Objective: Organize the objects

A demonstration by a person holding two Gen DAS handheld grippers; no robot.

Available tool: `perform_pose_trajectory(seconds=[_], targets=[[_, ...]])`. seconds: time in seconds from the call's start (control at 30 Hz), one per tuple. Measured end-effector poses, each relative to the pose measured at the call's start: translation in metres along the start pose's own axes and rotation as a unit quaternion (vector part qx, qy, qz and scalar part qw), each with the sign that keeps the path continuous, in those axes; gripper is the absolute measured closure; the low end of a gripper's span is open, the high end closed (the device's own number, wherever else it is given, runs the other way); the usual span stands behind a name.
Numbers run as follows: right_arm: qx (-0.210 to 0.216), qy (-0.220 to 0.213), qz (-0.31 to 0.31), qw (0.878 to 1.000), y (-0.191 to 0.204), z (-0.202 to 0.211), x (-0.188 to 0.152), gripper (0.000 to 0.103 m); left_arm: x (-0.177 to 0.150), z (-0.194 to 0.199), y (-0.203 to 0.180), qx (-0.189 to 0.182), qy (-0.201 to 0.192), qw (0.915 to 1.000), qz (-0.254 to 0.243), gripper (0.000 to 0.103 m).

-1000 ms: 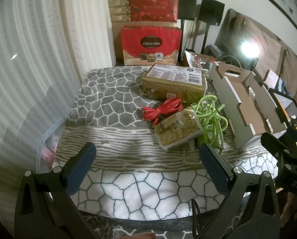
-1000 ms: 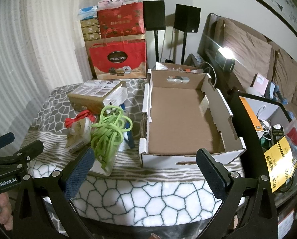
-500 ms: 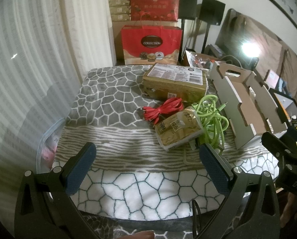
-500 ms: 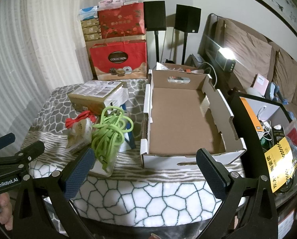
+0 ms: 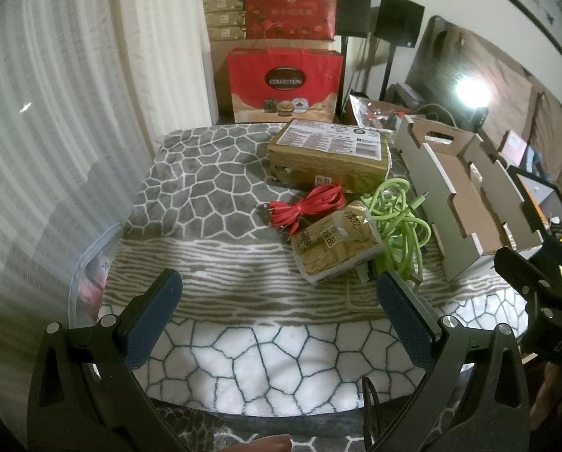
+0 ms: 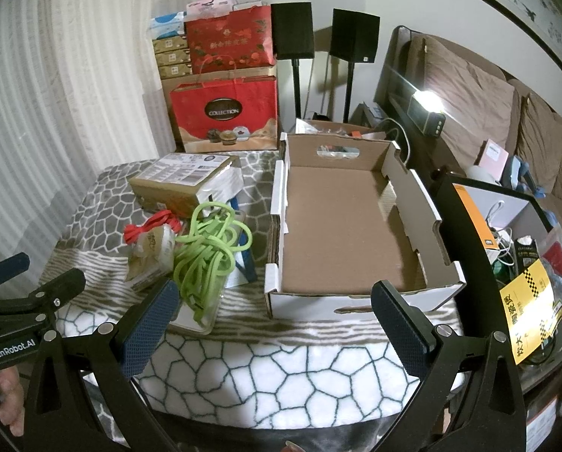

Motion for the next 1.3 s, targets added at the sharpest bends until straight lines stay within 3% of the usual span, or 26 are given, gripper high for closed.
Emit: perform_pose_trajectory(seconds=[0.77,1.0,1.13,1.3], targets=[[-0.003,0.001,-0.001,1.000,-0.002,-0.001,0.001,0.000,0.003,0.000,-0.002,-0.002,-0.002,1.0000,-0.007,0.000],[-0.021,0.001,-0.008,1.000,-0.033,-0.010,0.017,0.000,0.013,-0.019,-0.002,-0.018,0.010,0.9997,-0.015,0.000],[-0.026,0.003,-0.015,1.000,-0.054,-0.018,0.024,0.000,0.023,-0.032,-0.001,-0.005,0.006,0.9997,-0.023,0.000],[-0.025,0.009,-0.021,0.999,-0.076,-0.027,0.034,0.000,0.034,-0.046,0.001,-0.027,0.007,0.9991,-0.032,0.000]])
Point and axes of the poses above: each gripper's, at about its wrist camera, not at the fingertips, and z roughly against the way its jaws point, y to its left, x to its top, the point moved 4 cm from there along -z, roughly the way its jaws point, and after that the axes turned 1 degree about y, right-handed, at the moved point
